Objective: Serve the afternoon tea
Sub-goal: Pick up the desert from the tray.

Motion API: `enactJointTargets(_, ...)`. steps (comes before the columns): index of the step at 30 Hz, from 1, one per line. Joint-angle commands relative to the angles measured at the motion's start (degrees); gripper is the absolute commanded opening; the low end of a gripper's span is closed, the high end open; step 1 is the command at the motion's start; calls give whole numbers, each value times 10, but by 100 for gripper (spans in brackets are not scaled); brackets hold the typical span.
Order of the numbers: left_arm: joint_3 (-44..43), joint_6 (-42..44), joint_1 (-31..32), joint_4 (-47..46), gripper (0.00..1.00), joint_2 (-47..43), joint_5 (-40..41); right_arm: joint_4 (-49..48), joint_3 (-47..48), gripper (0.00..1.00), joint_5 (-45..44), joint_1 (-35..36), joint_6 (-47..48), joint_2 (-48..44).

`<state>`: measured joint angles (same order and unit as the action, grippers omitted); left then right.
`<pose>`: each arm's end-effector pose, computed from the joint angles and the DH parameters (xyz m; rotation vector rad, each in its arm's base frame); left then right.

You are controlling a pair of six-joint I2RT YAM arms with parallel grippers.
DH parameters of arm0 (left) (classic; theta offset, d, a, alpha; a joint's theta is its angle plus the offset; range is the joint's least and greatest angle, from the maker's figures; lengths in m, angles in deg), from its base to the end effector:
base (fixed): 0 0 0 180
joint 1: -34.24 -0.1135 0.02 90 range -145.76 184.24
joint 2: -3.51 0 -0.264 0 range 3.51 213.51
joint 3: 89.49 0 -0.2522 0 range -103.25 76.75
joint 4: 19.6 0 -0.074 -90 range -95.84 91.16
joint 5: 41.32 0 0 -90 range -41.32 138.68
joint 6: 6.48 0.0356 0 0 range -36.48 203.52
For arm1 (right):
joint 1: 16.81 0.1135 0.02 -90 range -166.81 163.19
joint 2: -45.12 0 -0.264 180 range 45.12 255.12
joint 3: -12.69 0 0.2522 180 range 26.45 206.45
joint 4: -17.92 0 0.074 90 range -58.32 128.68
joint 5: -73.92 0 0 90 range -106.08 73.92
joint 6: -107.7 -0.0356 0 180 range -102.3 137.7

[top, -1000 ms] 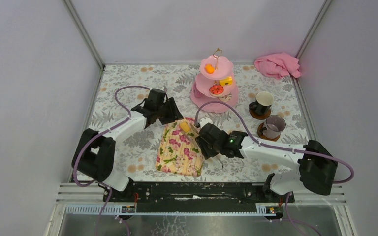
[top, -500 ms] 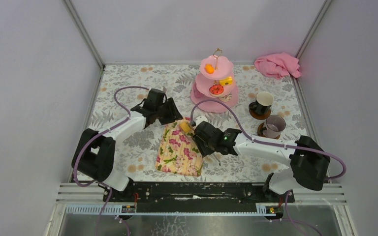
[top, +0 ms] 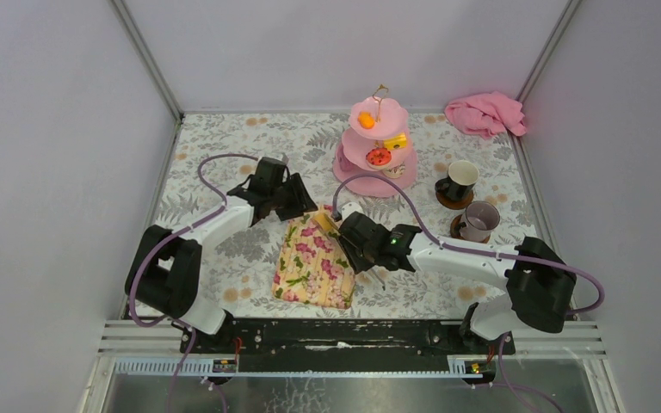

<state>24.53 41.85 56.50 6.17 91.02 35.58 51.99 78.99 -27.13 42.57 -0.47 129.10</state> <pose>0.2902 -0.1275 0.2048 -0.3131 2.5015 -0.7665 0.1587 0.2547 0.2139 -0.7957 2.3530 0.3519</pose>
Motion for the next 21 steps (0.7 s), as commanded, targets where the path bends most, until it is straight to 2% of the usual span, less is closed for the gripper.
enactJointTargets(1,10,-8,-10,-31,57,-25,2,-4,28,10,-18,1,-1,-18)
enactJointTargets(8,26,-19,-20,-30,57,-50,31,-2,40,1,-30,1,0,-45)
enactJointTargets(21,45,-25,-34,-34,57,-63,46,6,46,0,-41,2,0,-79)
